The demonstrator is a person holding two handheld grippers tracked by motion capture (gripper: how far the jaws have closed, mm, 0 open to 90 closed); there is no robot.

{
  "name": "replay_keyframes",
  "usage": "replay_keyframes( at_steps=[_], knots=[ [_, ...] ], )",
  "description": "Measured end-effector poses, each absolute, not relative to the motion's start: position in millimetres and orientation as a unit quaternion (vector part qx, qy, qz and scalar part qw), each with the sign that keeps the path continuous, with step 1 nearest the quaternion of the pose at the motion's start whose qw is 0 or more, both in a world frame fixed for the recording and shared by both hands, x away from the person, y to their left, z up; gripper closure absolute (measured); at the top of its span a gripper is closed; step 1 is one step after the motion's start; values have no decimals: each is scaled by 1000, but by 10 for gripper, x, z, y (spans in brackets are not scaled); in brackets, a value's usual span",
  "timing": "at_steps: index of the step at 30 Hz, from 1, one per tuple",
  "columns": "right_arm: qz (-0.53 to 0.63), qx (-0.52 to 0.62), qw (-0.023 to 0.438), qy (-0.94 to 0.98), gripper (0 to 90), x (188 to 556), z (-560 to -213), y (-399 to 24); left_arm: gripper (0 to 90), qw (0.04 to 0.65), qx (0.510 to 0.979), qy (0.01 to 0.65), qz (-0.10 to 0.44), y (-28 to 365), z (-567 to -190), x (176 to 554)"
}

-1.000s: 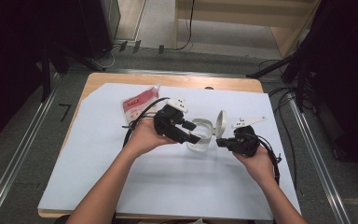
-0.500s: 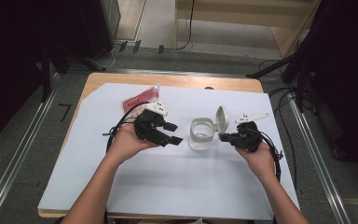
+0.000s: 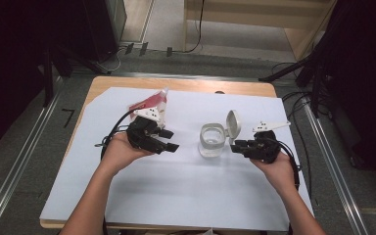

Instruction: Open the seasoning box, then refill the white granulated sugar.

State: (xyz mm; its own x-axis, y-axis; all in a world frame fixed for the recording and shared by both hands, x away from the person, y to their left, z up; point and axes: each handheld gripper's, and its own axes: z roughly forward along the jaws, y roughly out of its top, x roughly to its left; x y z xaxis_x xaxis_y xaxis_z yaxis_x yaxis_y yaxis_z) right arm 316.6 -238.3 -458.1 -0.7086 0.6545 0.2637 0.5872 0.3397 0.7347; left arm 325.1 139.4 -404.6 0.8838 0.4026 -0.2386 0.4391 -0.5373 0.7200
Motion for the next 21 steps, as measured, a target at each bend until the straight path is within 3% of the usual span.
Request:
replay_keyframes(
  at_steps=[11,21],
  knots=[
    [455,367,54,810,427,3078,-4536,-2438,425,398,883,247,-13,1523,-4041,3254],
    [453,362,44,813,414,2931,-4524,-2473,430,401,879,257,-11,1725,-4007,3208]
  ],
)
